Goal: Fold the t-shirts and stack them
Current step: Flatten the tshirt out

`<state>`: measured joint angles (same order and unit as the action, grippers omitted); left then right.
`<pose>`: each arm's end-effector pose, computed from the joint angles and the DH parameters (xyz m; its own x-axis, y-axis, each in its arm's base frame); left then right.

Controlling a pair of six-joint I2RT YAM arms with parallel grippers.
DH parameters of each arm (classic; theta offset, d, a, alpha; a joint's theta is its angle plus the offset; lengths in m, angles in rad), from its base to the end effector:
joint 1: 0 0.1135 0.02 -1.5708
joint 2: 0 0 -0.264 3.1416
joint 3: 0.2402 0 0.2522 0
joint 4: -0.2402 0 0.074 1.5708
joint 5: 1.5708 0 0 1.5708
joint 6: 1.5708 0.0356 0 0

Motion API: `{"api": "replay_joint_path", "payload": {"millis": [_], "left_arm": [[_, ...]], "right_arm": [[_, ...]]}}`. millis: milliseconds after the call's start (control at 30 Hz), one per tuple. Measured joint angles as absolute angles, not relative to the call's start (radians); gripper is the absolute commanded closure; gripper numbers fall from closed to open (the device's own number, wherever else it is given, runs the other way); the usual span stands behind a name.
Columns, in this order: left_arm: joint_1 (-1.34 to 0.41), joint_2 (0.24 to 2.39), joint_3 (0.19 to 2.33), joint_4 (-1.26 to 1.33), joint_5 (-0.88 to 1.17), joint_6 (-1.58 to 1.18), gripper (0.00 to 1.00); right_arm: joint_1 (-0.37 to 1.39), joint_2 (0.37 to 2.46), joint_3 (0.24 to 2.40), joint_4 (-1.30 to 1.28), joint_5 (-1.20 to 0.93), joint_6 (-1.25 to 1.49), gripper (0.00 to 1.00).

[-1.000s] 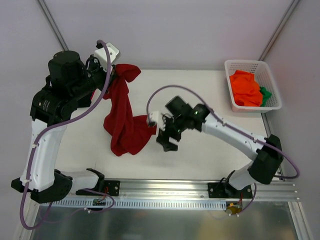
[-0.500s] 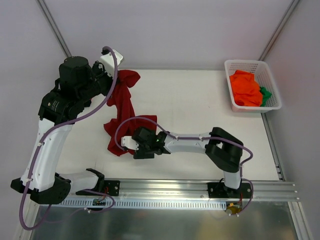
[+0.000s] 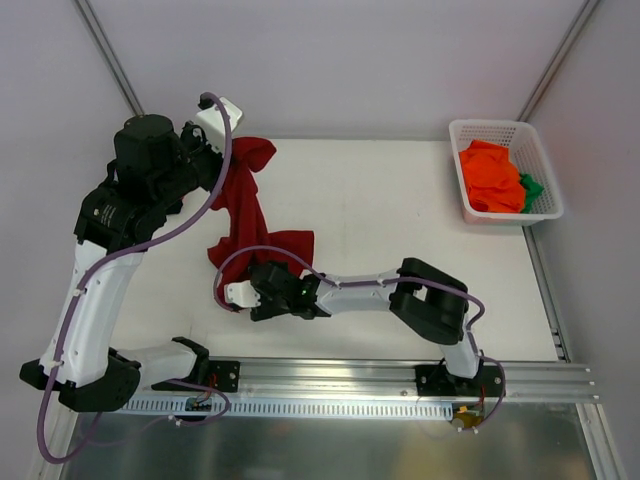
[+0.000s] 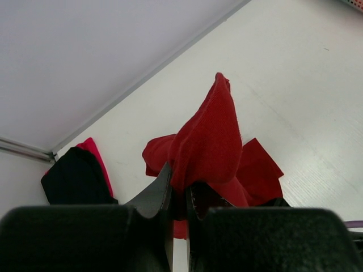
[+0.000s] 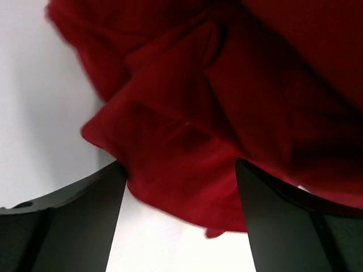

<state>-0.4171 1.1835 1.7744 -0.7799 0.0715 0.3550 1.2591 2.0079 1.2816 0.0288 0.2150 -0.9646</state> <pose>0.1799 -0.0825 0.5237 0.0017 0.3785 -0.9256 0.4987 0.8020 0.3288 0.1416 0.4147 0.1650 0.6108 -0.7225 -0.3241 -0.6631 -0.2430 -0.7080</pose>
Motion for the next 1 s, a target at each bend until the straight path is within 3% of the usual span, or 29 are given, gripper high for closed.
{"api": "replay_joint_path", "payload": {"millis": [67,167,267,467,600,900,1000], "left_arm": [[-0.417,1.184,1.773,-0.778,0.068,0.355,1.00],[-0.417,1.184,1.772,-0.768,0.066,0.355,1.00],[-0.417,1.183,1.770,-0.764,0.058,0.355,1.00],[-0.417,1.179,1.759,-0.762,0.040,0.356,1.00],[-0.417,1.165,1.749,-0.761,0.034,0.359,1.00],[-0.417,1.111,1.692,-0.743,0.014,0.358,1.00],[-0.417,1.099,1.673,-0.735,0.013,0.355,1.00]], "right_arm": [[1.253,2.020,1.277,0.077,0.230,-0.991,0.25],[1.241,2.029,1.272,0.108,0.237,-1.011,0.43],[1.234,2.041,1.275,0.090,0.227,-1.017,0.97],[1.221,2.055,1.297,0.025,0.213,-0.998,1.00],[1.144,1.955,1.218,-0.036,0.162,-0.952,1.00],[0.501,1.500,1.251,-0.179,0.133,-0.812,1.00],[0.413,1.365,1.299,-0.216,0.162,-0.791,1.00]]}}
